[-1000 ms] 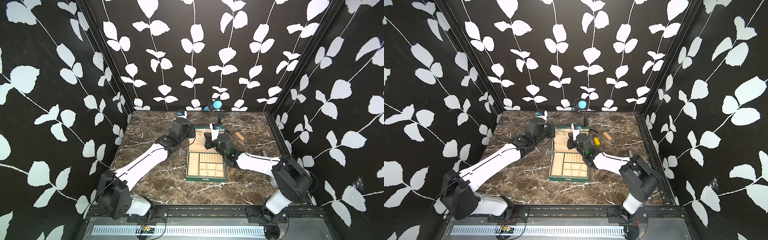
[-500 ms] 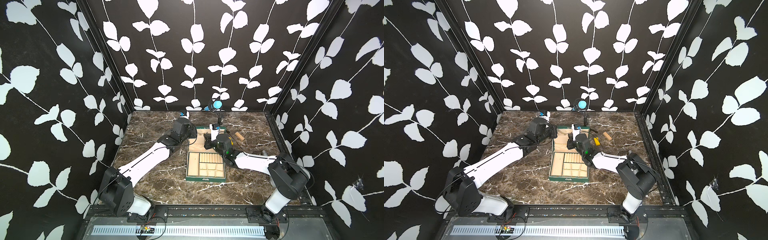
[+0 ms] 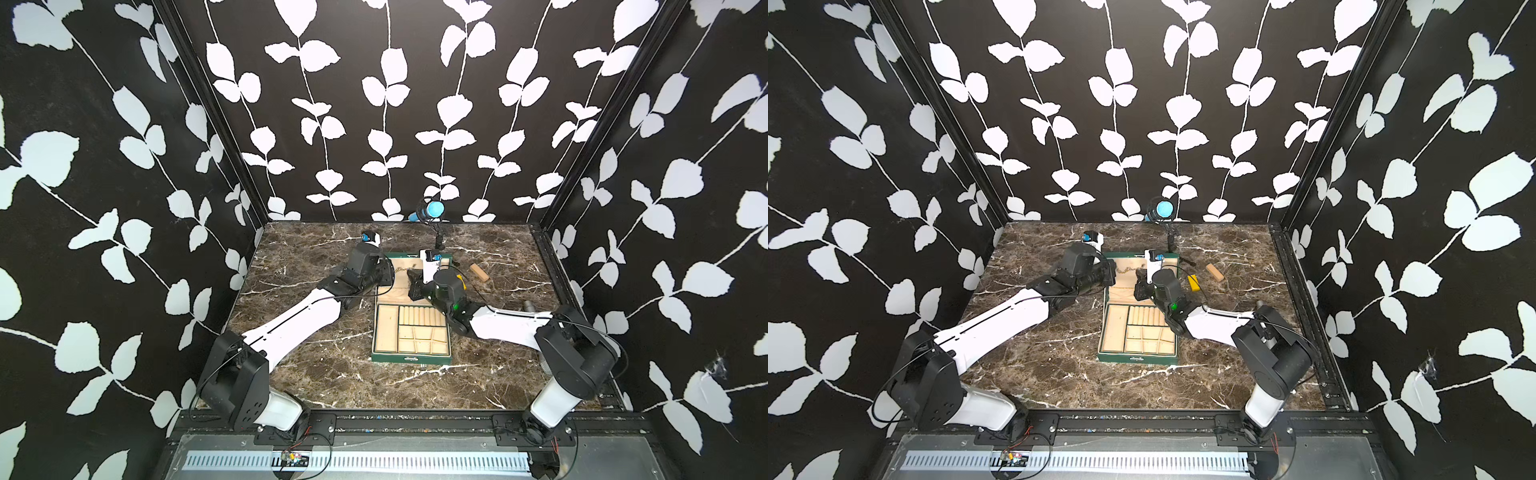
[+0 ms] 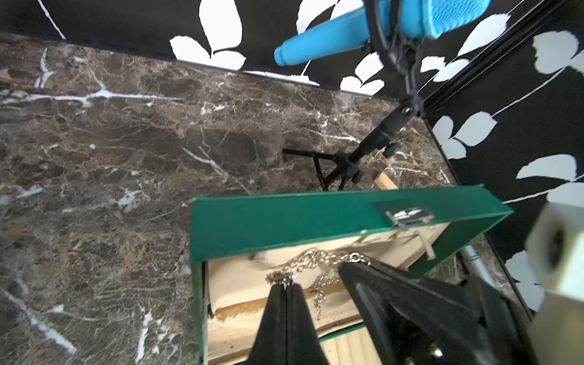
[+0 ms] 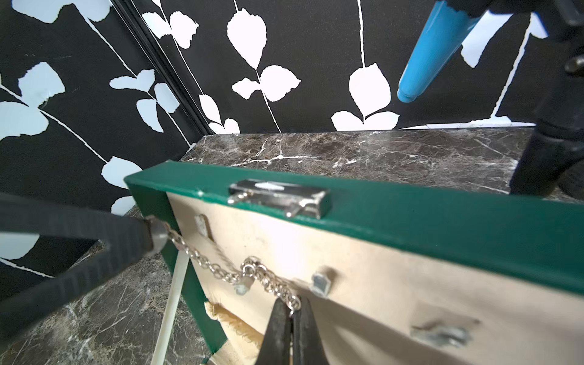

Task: Put jewelry chain into jewelry box
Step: Hang the necklace on the jewelry box clasp.

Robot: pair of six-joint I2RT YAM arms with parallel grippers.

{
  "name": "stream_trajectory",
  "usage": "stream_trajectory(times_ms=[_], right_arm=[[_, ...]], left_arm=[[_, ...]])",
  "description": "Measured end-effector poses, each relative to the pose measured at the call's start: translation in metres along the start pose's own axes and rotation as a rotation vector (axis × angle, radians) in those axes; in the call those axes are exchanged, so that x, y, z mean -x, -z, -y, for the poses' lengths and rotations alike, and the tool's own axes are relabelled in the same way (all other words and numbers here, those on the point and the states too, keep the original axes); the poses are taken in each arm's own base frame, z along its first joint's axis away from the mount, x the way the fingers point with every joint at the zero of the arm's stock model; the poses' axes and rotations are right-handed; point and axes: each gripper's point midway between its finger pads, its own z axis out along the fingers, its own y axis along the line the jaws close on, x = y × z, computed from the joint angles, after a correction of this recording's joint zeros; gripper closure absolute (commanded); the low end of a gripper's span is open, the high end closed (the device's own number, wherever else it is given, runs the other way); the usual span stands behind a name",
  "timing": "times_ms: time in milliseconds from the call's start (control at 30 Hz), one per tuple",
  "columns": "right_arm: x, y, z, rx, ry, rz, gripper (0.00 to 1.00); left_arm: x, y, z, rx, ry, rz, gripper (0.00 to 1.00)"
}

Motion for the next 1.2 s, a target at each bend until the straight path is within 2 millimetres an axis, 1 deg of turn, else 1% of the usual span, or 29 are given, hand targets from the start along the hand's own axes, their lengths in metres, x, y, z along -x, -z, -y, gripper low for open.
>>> stream_trajectory(times_ms=[67, 100, 400, 533, 633, 733, 800, 900, 1000, 1100, 1200], right_arm=[[-0.003, 0.0, 0.0, 0.003, -0.003, -0.007, 1.0], [-0.004, 0.001, 0.0, 0.006, -0.005, -0.01, 0.98], [-0.007, 0.001, -0.004, 0.02, -0.024, -0.02, 0.73], [-0.012, 0.003, -0.002, 0.018, -0.028, -0.036, 0.65], [-0.018, 0.009, 0.0, 0.014, -0.028, -0.057, 0.59], [-0.016, 0.022, -0.001, 0.019, -0.026, -0.068, 0.55], [-0.007, 0.033, -0.005, 0.029, -0.02, -0.056, 0.53], [0.013, 0.052, -0.011, 0.044, -0.011, -0.019, 0.52], [0.027, 0.076, -0.014, 0.052, 0.012, 0.004, 0.51], [0.033, 0.096, -0.012, 0.044, 0.033, 0.015, 0.5], [0.034, 0.115, -0.006, 0.022, 0.05, 0.023, 0.49]], left_arm=[[-0.005, -0.001, -0.002, 0.004, 0.002, -0.011, 1.0], [-0.006, -0.001, -0.002, 0.003, 0.003, -0.014, 1.0], [-0.016, -0.008, -0.001, -0.009, 0.016, -0.05, 1.0], [-0.019, -0.011, -0.001, -0.015, 0.02, -0.064, 1.0], [-0.02, -0.011, -0.001, -0.016, 0.023, -0.069, 1.0], [-0.023, -0.011, -0.001, -0.014, 0.023, -0.079, 1.0], [-0.024, -0.011, -0.002, -0.013, 0.025, -0.084, 1.0], [-0.028, -0.011, -0.002, -0.014, 0.026, -0.096, 1.0], [-0.031, -0.011, -0.003, -0.017, 0.026, -0.106, 1.0], [-0.032, -0.011, -0.002, -0.019, 0.03, -0.113, 1.0], [-0.035, -0.01, -0.002, -0.023, 0.036, -0.125, 1.0]])
